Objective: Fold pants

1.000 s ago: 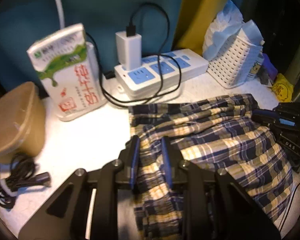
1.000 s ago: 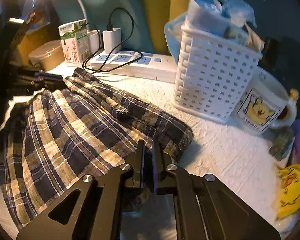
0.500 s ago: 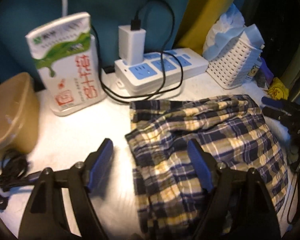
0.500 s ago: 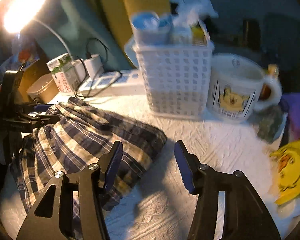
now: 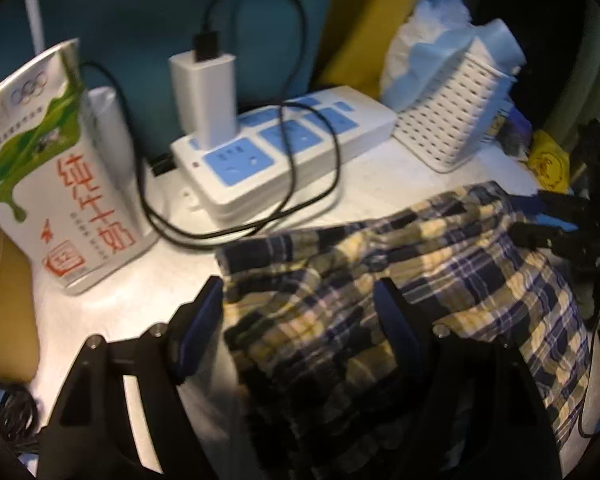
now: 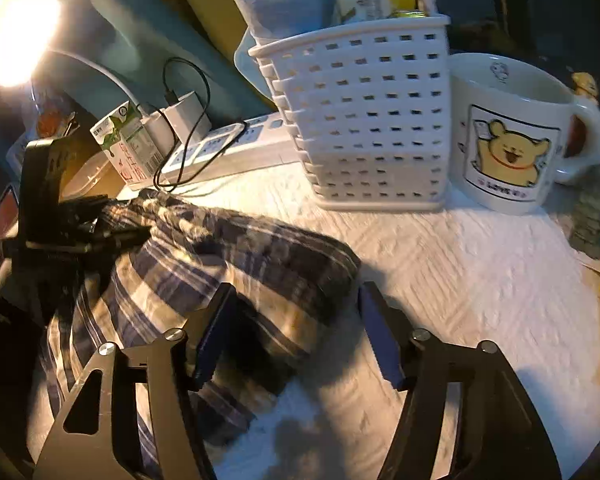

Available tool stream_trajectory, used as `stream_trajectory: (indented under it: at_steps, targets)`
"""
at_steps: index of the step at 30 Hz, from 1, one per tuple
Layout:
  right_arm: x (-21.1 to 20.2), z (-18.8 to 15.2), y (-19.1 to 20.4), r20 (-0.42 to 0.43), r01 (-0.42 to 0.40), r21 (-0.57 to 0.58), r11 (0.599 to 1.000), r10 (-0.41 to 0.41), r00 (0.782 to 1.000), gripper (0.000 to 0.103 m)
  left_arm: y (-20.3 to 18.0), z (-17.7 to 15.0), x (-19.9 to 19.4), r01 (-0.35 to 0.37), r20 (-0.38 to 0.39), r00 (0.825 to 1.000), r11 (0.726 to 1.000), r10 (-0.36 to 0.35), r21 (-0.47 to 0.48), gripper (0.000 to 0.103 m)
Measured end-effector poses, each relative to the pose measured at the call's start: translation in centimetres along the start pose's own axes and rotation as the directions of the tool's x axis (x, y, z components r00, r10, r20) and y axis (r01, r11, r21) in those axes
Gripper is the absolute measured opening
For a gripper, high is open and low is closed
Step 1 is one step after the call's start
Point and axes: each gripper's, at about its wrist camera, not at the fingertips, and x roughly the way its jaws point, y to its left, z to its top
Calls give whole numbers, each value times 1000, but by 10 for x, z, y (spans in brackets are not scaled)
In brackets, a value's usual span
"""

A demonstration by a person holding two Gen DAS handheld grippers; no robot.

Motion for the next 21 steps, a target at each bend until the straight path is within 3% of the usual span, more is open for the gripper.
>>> stream_trajectory:
  at_steps: [2,4,5,6,8,9,16,21]
  targets:
    - [6,3,6,-5,-2,-13,1000,2,1000,67,1,-1,-1,46,9,999,999,-46,-13,49]
    - [9,4,13,-10,14,-34,999,-15,1000,64,1,-2,-5,61,13,998,998,-60,-28,39]
    - [11,4,17,-12,19,-45,999,-20,1000,56,1,-2,-5,69,14,998,997,-69,-31,35]
    - [11,4,19,-13,25,-55,998,-25,1000,52,0,-3,-6,70,18,997,997,-70,-32,35]
    - [11,4,21,-8,9,-65,998,-9,1000,25,-3,-3,-9,67,31,997,997,-66,-31,31]
    - [10,3,24,-2,4,-80,997,-4,1000,23,-5,-2,-11,67,40,997,997,-65,-32,30]
    - [-17,-7,59,154,161,-240,957,-126,980,17,-23,-10,-57,-3,151,989,1000,3,0,26]
    - [-65,-10,90,303,213,-288,934,-122,945,17,-43,-24,-104,-73,294,953,997,75,-16,26]
